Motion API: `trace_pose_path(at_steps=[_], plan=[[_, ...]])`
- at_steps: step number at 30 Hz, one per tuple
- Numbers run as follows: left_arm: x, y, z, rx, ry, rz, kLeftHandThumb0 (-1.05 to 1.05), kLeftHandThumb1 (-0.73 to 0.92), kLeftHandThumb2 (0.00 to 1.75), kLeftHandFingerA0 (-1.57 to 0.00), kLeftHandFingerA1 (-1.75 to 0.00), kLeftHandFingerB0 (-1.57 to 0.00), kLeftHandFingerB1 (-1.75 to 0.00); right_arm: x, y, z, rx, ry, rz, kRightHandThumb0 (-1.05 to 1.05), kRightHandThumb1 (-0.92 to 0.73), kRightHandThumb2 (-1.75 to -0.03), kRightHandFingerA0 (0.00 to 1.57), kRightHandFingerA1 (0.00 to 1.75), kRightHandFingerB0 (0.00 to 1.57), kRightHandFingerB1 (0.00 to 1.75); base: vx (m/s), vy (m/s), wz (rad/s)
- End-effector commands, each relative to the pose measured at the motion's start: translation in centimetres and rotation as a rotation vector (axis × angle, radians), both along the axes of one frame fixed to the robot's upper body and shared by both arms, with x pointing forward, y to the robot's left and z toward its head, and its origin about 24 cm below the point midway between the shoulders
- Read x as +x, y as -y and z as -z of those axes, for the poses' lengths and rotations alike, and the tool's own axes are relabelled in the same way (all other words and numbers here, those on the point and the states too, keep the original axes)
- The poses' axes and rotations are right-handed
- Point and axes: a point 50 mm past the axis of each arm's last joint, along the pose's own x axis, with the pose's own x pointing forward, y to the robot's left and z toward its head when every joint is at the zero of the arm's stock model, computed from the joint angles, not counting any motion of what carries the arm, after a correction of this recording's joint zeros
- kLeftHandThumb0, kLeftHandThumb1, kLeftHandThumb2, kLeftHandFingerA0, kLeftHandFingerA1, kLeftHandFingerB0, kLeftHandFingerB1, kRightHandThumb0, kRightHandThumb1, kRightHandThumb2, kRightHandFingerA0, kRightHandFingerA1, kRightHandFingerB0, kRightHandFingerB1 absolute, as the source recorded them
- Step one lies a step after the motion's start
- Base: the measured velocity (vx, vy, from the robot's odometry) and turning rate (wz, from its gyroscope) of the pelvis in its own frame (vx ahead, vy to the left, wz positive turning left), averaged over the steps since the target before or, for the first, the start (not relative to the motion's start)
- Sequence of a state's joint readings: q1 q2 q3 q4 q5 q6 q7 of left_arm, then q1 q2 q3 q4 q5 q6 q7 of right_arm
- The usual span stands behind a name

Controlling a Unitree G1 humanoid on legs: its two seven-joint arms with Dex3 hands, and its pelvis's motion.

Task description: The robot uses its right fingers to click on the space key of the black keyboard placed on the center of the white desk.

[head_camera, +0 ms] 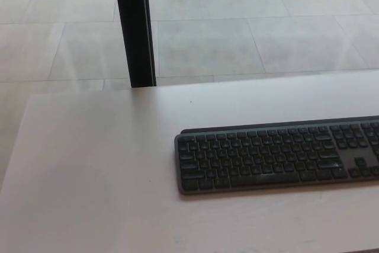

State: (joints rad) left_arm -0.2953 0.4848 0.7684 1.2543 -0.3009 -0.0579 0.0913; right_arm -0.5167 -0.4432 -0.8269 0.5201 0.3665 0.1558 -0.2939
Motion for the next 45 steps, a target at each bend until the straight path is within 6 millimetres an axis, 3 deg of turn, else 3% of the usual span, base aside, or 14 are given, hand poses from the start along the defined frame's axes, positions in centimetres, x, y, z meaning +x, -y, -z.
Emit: trace_pose_path(at_steps=[1, 8, 9, 12, 13, 17, 18, 23, 24, 25, 26, 29, 30, 45], plan=[[-0.7, -0.9, -0.7, 0.036, 0.016, -0.041, -0.5, 0.6, 0.58, -0.72, -0.7, -0.65, -0.61, 2.2, -2.9, -3.2, -0.142, -0.032, -0.151, -0.37, -0.54, -0.56, 1.01, 0.91, 0.54, 0.41, 0.0, 0.0, 0.0], [-0.7, -0.9, -0.6, 0.022, 0.024, -0.05, -0.5, 0.59, 0.58, -0.69, -0.69, -0.58, -0.57, 5.9, -8.3, -5.4, -0.567, -0.164, -0.484, -0.31, -0.56, -0.56, 0.93, 1.0, 0.51, 0.39, 0.0, 0.0, 0.0], [-0.8, -0.9, -0.6, 0.022, 0.026, -0.046, -0.5, 0.6, 0.58, -0.68, -0.69, -0.61, -0.59, 6.3, -8.7, -5.4, -0.635, -0.191, -0.5, -0.39, -0.46, -0.75, 0.97, 1.06, 0.47, 0.51, 0.0, 0.0, 0.0], [-0.9, -0.9, -0.6, 0.038, 0.014, -0.031, -0.51, 0.6, 0.58, -0.69, -0.7, -0.64, -0.61, 7.5, -9.9, -5.4, -0.726, -0.266, -0.577, -0.38, -0.53, -0.6, 1.03, 1.6, 0.58, 0.44, 0.0, 0.0, 0.0], [-0.9, -1.0, -0.6, 0.039, 0.015, -0.031, -0.5, 0.61, 0.58, -0.71, -0.72, -0.64, -0.6, 7.7, -10.4, -5.4, -0.764, -0.283, -0.583, -0.34, -0.38, -0.81, 1.24, 1.38, 0.58, 0.61, 0.0, 0.0, 0.0], [-0.8, -1.1, -0.8, 0.036, 0.017, -0.04, -0.51, 0.6, 0.58, -0.7, -0.69, -0.61, -0.58, 8.3, -12.0, -4.9, -0.932, -0.33, -0.654, -0.34, -0.38, -0.8, 1.14, 1.35, 0.64, 0.63, 0.0, 0.0, 0.0], [-0.8, -1.1, -0.8, 0.032, 0.019, -0.046, -0.51, 0.59, 0.58, -0.7, -0.68, -0.63, -0.58, 8.5, -12.5, -4.8, -0.957, -0.33, -0.689, -0.34, -0.51, -0.54, 0.79, 1.74, 0.71, 0.45, 0.0, 0.0, 0.0], [-0.9, -1.1, -0.7, 0.03, 0.015, -0.052, -0.49, 0.59, 0.58, -0.72, -0.68, -0.65, -0.59, 8.8, -15.7, -3.8, -1.121, -0.382, -0.851, -0.36, -0.52, -0.55, 0.79, 1.71, 0.69, 0.42, 0.0, 0.0, 0.0], [-0.9, -1.1, -0.7, 0.029, 0.017, -0.049, -0.51, 0.59, 0.58, -0.71, -0.68, -0.63, -0.58, 8.8, -17.1, -3.4, -1.189, -0.413, -0.904, -0.29, -0.39, -0.79, 1.06, 1.32, 0.58, 0.59, 0.0, 0.0, 0.0], [-0.9, -1.1, -0.7, 0.029, 0.017, -0.048, -0.51, 0.59, 0.58, -0.71, -0.68, -0.63, -0.58, 8.8, -17.7, -3.3, -1.219, -0.427, -0.926, -0.29, -0.39, -0.79, 1.06, 1.32, 0.58, 0.59, 0.0, 0.0, 0.0], [-0.9, -1.1, -0.7, 0.034, 0.015, -0.041, -0.52, 0.6, 0.58, -0.7, -0.68, -0.63, -0.59, 8.9, -18.6, -2.9, -1.259, -0.424, -0.956, -0.2, -0.53, -0.56, 0.78, 1.6, 0.64, 0.42, 0.0, 0.0, 0.0], [-0.8, -1.1, -0.8, 0.036, 0.021, -0.043, -0.51, 0.6, 0.58, -0.71, -0.68, -0.63, -0.59, 8.9, -19.9, -2.4, -1.275, -0.42, -1.018, -0.1, -0.5, -0.69, 1.0, 1.5, 0.64, 0.54, 0.0, 0.0, 0.0], [-0.7, -1.1, -0.9, 0.036, 0.022, -0.047, -0.51, 0.59, 0.58, -0.71, -0.68, -0.64, -0.6, 8.9, -20.4, -2.1, -1.284, -0.426, -1.04, -0.07, -0.53, -0.59, 0.79, 1.63, 0.63, 0.43, 0.0, 0.0, 0.0], [-0.4, -1.1, -1.1, 0.037, 0.039, -0.036, -0.5, 0.61, 0.58, -0.68, -0.7, -0.62, -0.62, 9.3, -24.6, 1.3, -1.762, -0.617, -1.109, -0.14, -0.43, -0.8, 0.9, 1.75, 0.72, 0.44, 0.0, 0.0, 0.0]])
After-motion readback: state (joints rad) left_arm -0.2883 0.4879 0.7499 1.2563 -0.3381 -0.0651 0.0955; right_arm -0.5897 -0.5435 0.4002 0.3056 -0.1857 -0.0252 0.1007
